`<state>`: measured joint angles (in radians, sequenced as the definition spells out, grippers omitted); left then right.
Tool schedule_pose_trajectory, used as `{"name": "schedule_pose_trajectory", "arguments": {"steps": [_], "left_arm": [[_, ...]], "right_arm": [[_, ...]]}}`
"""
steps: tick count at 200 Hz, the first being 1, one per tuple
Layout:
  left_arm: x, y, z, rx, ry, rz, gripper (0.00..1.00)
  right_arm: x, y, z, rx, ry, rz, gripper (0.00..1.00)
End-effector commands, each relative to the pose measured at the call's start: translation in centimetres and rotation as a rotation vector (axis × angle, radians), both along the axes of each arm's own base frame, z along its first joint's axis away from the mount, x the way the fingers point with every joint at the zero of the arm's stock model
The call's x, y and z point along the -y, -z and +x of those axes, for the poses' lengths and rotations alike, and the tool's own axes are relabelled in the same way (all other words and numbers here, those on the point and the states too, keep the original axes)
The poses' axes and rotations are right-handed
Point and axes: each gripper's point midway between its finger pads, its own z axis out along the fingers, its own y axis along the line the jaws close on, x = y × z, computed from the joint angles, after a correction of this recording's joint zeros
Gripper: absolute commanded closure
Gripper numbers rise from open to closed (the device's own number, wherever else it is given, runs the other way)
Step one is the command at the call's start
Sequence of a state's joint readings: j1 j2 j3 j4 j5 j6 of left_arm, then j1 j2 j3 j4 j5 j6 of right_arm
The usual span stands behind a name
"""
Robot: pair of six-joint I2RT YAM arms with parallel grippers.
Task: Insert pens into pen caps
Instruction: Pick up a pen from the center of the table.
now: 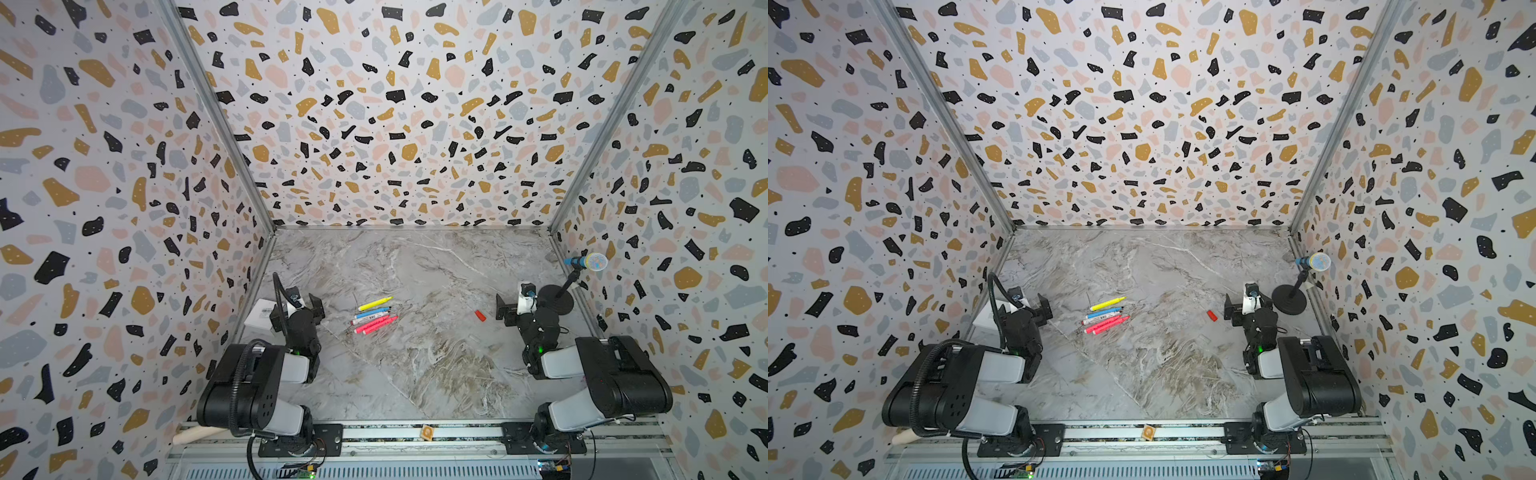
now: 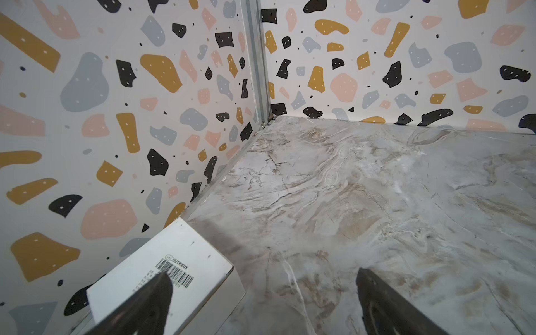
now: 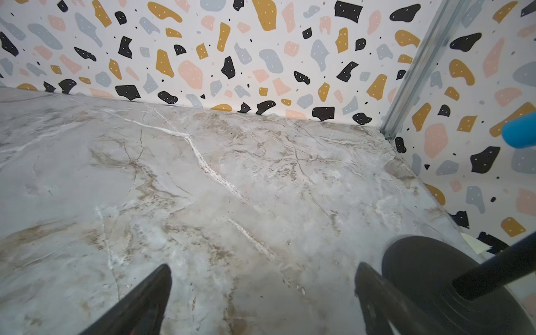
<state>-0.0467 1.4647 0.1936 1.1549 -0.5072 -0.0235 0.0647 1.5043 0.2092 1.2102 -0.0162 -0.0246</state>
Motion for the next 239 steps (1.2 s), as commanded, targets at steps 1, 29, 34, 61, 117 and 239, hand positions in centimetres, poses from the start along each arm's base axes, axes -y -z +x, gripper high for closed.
{"name": "schedule_pose_trajectory", "arguments": {"steps": [1, 29, 34, 61, 117, 239], "left_arm": [[-0.35, -2.13, 0.57, 0.092, -0.020, -0.012, 0.00], [-0.35, -2.16, 0.58, 0.092, -0.020, -0.012, 0.01], [-0.35, -2.14, 0.57, 0.092, -0.020, -0.012, 0.01], [-0.36, -2.14, 0.57, 0.092, -0.020, -0.012, 0.01], [-0.38, -2.15, 0.57, 0.092, -0.021, -0.012, 0.00], [-0.33, -1.86, 1.00, 0.074, -0.013, -0.010, 0.01]], "right_arm": [[-0.11, -1.18, 0.33, 0.038, -0.009, 0.010, 0.01], [-0.14, -1.15, 0.29, 0.036, -0.010, 0.009, 0.01], [-0.10, -1.16, 0.31, 0.036, -0.009, 0.010, 0.01], [-0.11, -1.21, 0.31, 0.038, -0.009, 0.010, 0.01], [-0.14, -1.17, 0.28, 0.037, -0.010, 0.010, 0.01], [-0.13, -1.18, 0.34, 0.037, -0.010, 0.009, 0.01]]}}
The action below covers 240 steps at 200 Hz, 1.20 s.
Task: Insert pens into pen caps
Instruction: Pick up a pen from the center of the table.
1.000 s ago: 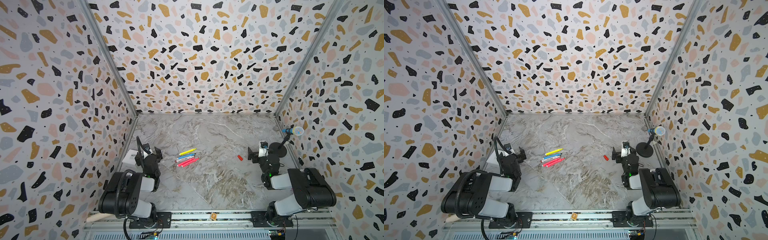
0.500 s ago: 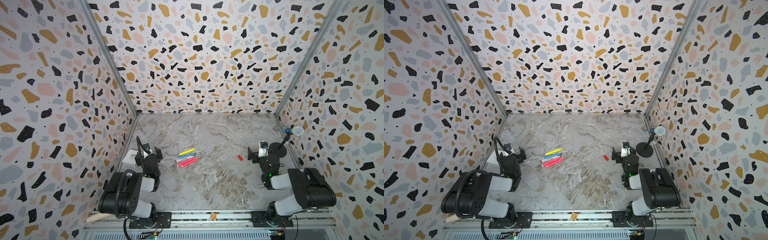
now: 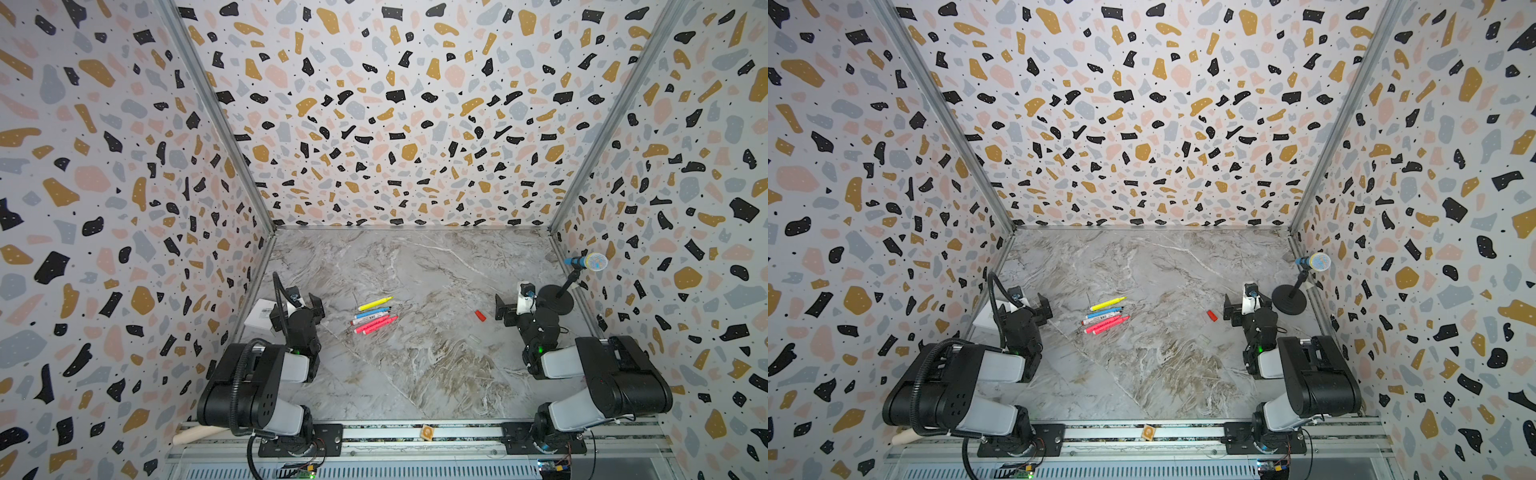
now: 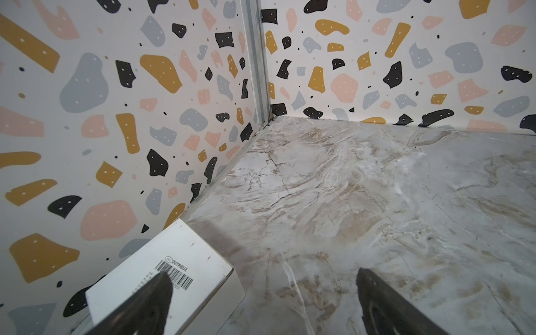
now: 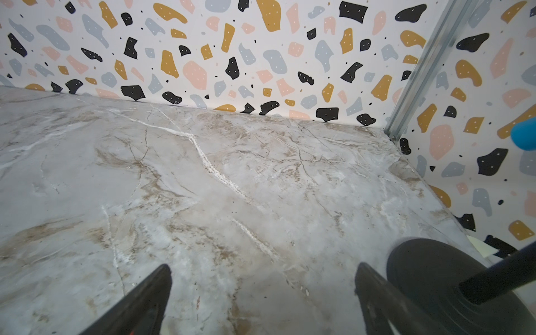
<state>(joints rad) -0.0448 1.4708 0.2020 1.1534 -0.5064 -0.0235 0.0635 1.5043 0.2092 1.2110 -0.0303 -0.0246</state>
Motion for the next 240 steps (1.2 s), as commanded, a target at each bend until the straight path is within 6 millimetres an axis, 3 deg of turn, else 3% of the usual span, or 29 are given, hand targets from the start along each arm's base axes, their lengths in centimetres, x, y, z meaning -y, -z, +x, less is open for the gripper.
{"name": "schedule_pose_trajectory", "arguments": {"steps": [1, 31, 52, 88, 104, 123, 141, 154, 164, 203, 223, 240], "left_arm": [[-0.3, -1.8, 0.8, 0.073, -0.012, -0.009, 0.01], [-0.2, -2.1, 0.4, 0.086, -0.011, -0.002, 0.00], [-0.4, -3.5, -0.7, 0.115, -0.077, 0.014, 0.00], [-1.0, -6.2, 0.4, 0.051, -0.199, -0.110, 0.00], [-0.5, -7.9, 0.3, 0.053, -0.232, -0.162, 0.00], [1.2, -10.2, 0.3, 0.074, -0.164, -0.228, 0.01], [2.7, -12.7, 0.3, 0.164, -0.075, -0.373, 0.01], [6.5, -14.5, 0.8, 0.160, 0.168, -0.423, 0.01], [8.0, -15.7, 0.6, 0.178, 0.268, -0.452, 0.00], [8.8, -13.1, 0.1, -0.102, 0.244, -0.438, 0.04], [9.7, -10.9, -0.2, -0.188, 0.279, -0.450, 0.05], [11.0, -9.2, -0.4, -0.245, 0.332, -0.490, 0.13]], "right_arm": [[0.1, -1.2, 0.4, 0.036, 0.003, 0.007, 0.01], [0.5, -1.5, 0.2, 0.049, 0.030, 0.012, 0.01], [0.6, -4.0, -0.5, 0.084, 0.048, 0.006, 0.01], [-1.3, -8.0, -2.4, 0.161, -0.038, -0.006, 0.01], [-1.9, -9.6, -3.5, 0.192, -0.071, 0.152, 0.01], [0.5, -8.4, -4.0, 0.099, 0.076, 0.542, 0.01], [-2.5, -9.0, -4.1, 0.021, -0.149, 0.583, 0.01], [-4.8, -9.3, -4.2, -0.049, -0.273, 0.563, 0.01], [-6.1, -9.2, -4.2, -0.100, -0.336, 0.550, 0.01], [-10.4, -9.5, -5.7, -0.173, -0.499, 0.455, 0.01], [-11.5, -9.3, -6.1, -0.199, -0.522, 0.438, 0.00], [-12.0, -8.8, -5.9, -0.244, -0.525, 0.440, 0.04]]}}
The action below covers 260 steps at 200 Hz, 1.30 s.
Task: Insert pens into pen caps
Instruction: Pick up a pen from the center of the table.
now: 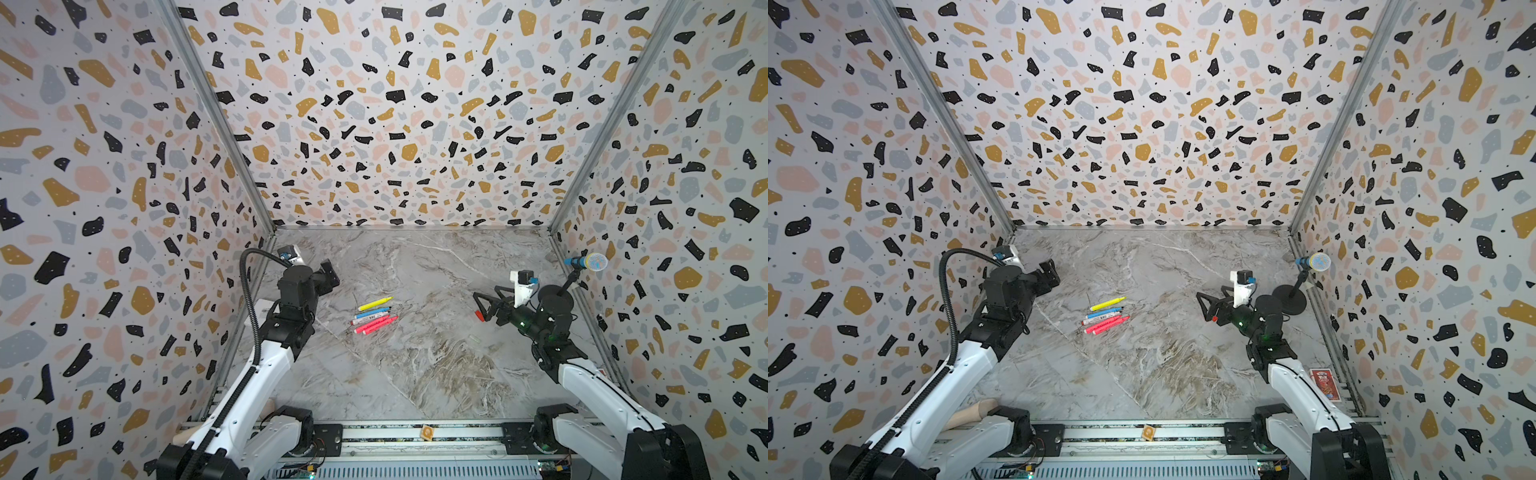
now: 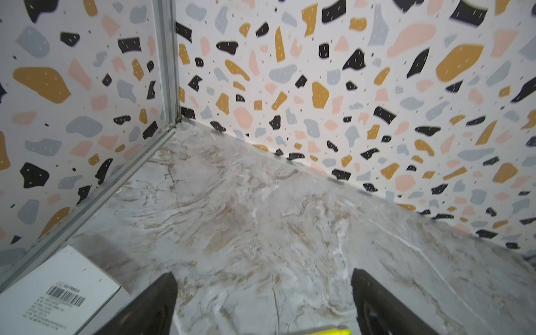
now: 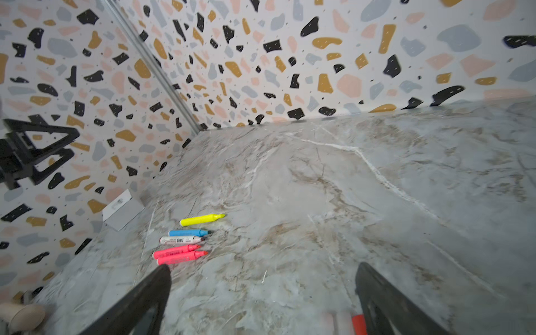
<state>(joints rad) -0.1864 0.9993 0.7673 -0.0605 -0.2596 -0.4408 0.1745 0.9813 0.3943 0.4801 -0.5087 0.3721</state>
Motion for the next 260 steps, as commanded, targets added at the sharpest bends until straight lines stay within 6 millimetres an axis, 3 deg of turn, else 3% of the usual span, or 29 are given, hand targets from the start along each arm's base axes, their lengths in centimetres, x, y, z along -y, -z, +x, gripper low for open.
{"name": "schedule_pose_trajectory", "arguments": {"steps": [1, 22, 86, 114, 142, 168, 196, 260], "left_arm": [[2.1, 4.2, -1.1, -0.162, 0.113, -0.039, 0.14], [4.5, 5.3, -1.7, -0.196, 0.200, -0.058, 0.20], [12.9, 8.7, -6.3, -0.336, 0.549, 0.102, 0.40], [15.0, 10.6, -8.2, -0.375, 0.635, 0.153, 0.41], [16.7, 11.4, -8.4, -0.411, 0.680, 0.183, 0.46], [17.9, 13.0, -8.4, -0.442, 0.690, 0.214, 0.47], [17.7, 15.2, -8.2, -0.483, 0.667, 0.256, 0.49], [17.8, 16.9, -6.8, -0.485, 0.633, 0.295, 0.49]], "right_arm": [[-0.9, 0.1, -0.2, -0.048, -0.049, -0.025, 0.04], [-2.1, 0.9, -0.3, -0.102, -0.108, -0.048, 0.10], [-3.9, 2.6, -1.4, -0.162, -0.205, -0.069, 0.21], [-4.1, 3.1, -1.6, -0.167, -0.226, -0.078, 0.24], [-4.6, 2.7, -1.7, -0.156, -0.257, -0.060, 0.27], [-4.6, 2.1, -1.8, -0.131, -0.258, -0.066, 0.25], [-4.1, 2.2, -1.9, -0.127, -0.230, -0.077, 0.24], [-4.3, 2.8, -2.4, -0.134, -0.258, -0.078, 0.25]]}}
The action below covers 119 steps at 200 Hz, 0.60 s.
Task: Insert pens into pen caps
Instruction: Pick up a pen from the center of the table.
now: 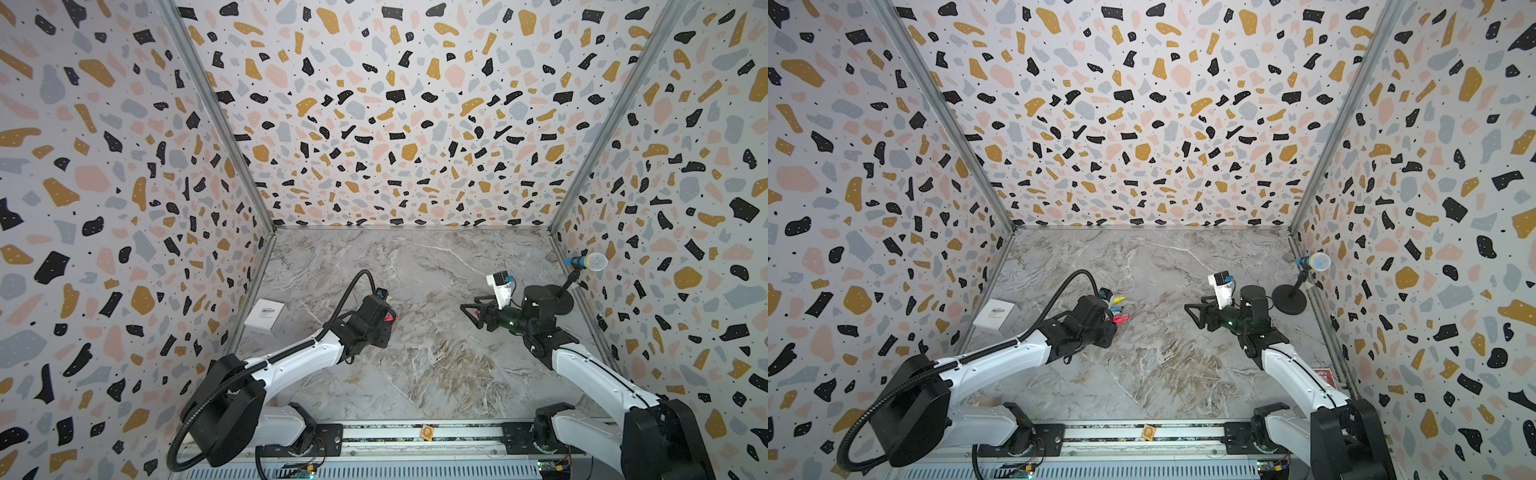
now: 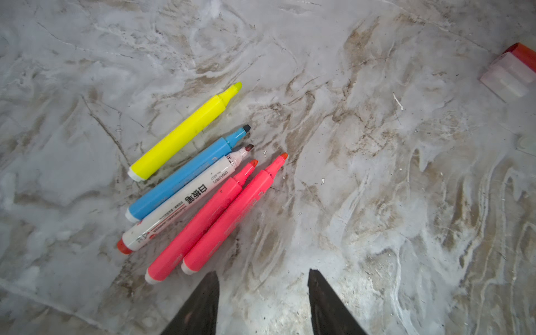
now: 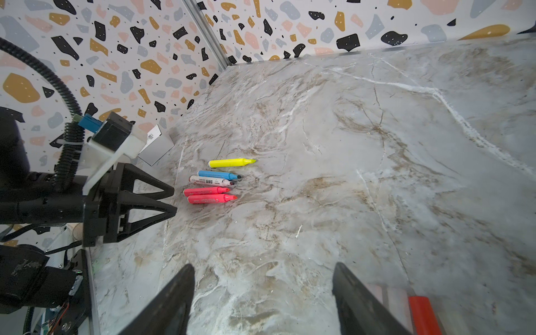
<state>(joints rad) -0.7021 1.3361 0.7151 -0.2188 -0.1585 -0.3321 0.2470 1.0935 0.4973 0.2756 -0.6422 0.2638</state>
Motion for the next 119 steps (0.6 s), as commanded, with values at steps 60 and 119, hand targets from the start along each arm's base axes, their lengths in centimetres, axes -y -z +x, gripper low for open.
{"name": "schedule_pose_trajectory", "arguments": {"steps": [60, 119], "left_arm": [[0.9, 0.8, 2.6, 0.047, 0.000, 0.058, 0.49], [0.5, 2.3, 3.6, 0.030, -0.006, 0.108, 0.49]], "right_arm": [[-0.3, 0.2, -0.7, 0.007, -0.034, 0.000, 0.25], [-0.3, 0.6, -0.9, -0.002, -0.036, 0.000, 0.25]]}}
